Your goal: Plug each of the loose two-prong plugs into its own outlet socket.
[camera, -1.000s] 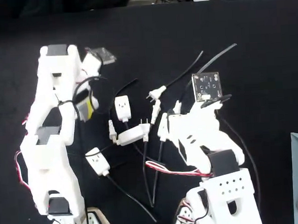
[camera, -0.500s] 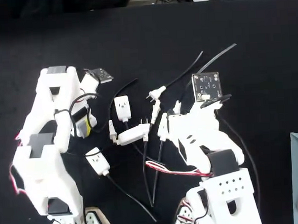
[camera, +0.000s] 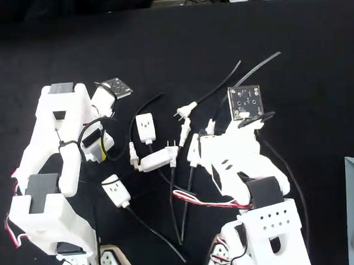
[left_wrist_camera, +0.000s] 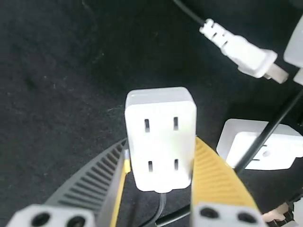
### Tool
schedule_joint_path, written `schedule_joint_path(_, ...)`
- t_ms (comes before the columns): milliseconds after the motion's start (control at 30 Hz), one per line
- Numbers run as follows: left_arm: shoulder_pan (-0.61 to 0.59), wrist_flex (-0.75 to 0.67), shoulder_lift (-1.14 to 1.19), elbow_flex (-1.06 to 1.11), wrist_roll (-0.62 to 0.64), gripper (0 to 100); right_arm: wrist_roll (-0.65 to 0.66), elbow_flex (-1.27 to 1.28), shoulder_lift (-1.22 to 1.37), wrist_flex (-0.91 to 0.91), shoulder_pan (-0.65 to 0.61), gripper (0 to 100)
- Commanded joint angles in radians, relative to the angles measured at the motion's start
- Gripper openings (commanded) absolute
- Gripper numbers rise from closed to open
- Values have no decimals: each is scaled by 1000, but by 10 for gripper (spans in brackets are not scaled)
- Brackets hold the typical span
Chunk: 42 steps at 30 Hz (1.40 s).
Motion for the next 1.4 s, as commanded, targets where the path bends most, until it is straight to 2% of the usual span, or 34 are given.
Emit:
schedule_joint_path(0, -18, -3, -51, -5, -6, 200, -3, -7, -15, -14, 9, 11)
schedule_joint_path(167, -21, -11, -41, -5, -2, 207, -3, -7, -15, -12, 9, 11)
schedule_joint_path(400, -10, -12, -41, -15, 169, 202, -3, -7, -15, -12, 9, 11)
schedule_joint_path(600, -22, -63, -52, -18, 180, 206, -2, 4, -15, -18, 9, 11)
schedule_joint_path(733, -31, 35, -52, -131, 190, 203, -2, 4, -15, -18, 9, 11)
schedule_joint_path(867, -33, 155, -52, -285, 338, 202, 0, -27, -15, -17, -3, 11)
schedule_joint_path(967, -70, 184, -52, -389, 465, 201, 0, -59, -15, -12, -63, 11)
schedule_joint_path(1100, -114, 229, -81, -446, 598, 201, 0, -61, -15, -34, -206, 11)
schedule_joint_path(1233, -136, 236, -172, -392, 769, 201, 0, -56, -12, -86, -351, 11)
schedule_joint_path(1367, -157, 213, -293, -289, 807, 201, 0, -59, -5, -158, -445, 11)
